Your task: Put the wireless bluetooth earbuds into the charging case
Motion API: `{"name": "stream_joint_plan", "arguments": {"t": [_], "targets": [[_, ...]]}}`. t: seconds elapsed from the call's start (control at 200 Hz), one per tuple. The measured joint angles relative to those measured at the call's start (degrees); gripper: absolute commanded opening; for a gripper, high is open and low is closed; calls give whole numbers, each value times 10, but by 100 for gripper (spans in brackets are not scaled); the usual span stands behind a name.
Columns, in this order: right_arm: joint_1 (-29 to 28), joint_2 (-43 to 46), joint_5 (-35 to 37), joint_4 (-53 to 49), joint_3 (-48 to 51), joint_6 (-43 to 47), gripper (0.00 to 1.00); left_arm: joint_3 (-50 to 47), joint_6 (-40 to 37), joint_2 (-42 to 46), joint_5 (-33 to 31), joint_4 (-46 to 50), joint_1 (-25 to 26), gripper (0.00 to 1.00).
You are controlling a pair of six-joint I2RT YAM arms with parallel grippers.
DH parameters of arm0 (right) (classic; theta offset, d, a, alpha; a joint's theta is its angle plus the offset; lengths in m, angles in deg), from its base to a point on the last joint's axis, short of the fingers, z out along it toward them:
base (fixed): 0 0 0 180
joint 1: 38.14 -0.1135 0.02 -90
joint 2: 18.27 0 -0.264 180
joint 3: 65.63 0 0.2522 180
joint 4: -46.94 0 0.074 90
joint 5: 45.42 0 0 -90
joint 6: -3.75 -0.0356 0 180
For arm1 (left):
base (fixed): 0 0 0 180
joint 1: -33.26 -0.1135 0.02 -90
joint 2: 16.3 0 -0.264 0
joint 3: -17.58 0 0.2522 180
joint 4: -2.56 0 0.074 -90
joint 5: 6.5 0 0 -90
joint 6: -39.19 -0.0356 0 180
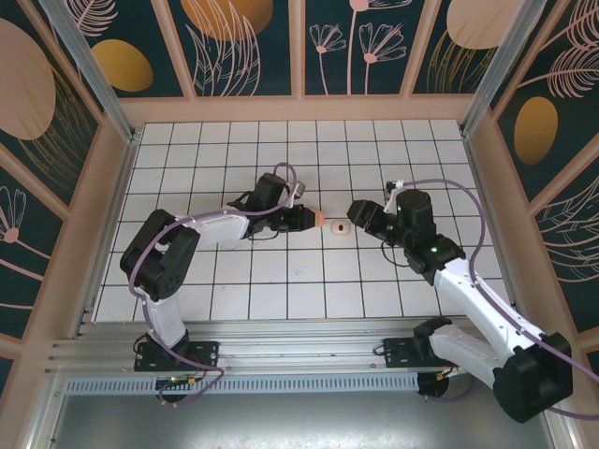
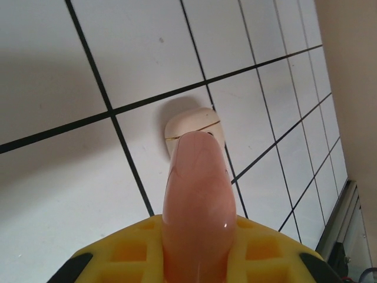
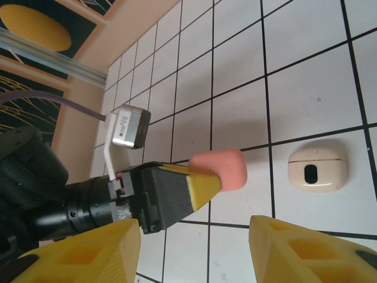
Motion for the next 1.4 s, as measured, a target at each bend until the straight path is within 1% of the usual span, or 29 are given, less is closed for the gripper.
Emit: {"name": "stream_joint_plan", "arguments": {"t": [0.15,0.305,0.445,0.521,0.601,0.666,0.796,1.066,1.156,1.221,1.336,1.401], "targets": [[5,28,10,-3,9,-6,52,22,14,-21,-4,54,0,15],[11,41,11,-12,10,-6,52,23,25,-36,-4,99,0,16],[14,43,10,-15,10,-6,52,26,32,-41,-3,115,0,18],[16,43,10,-17,10,-6,52,34,34,-46,-2,119,0,20],[16,43,9,-17,10,-6,52,46,35,-54,-2,126,0,25],[16,43,9,-17,10,-6,52,50,35,-56,-3,130,0,32],[16,44,9,-22,10,-6,52,51,35,-56,-15,149,0,43],[16,44,8,-34,10,-6,53,62,13,-50,-55,202,1,59],[18,44,7,-34,10,0,53,61,3,-28,-82,228,1,64],[20,44,14,-33,10,9,53,54,-4,6,-108,239,0,68],[27,43,43,-20,25,35,61,23,-18,108,-163,251,-6,75],[37,42,68,-7,42,55,67,-2,-33,180,-197,244,-23,79]]}}
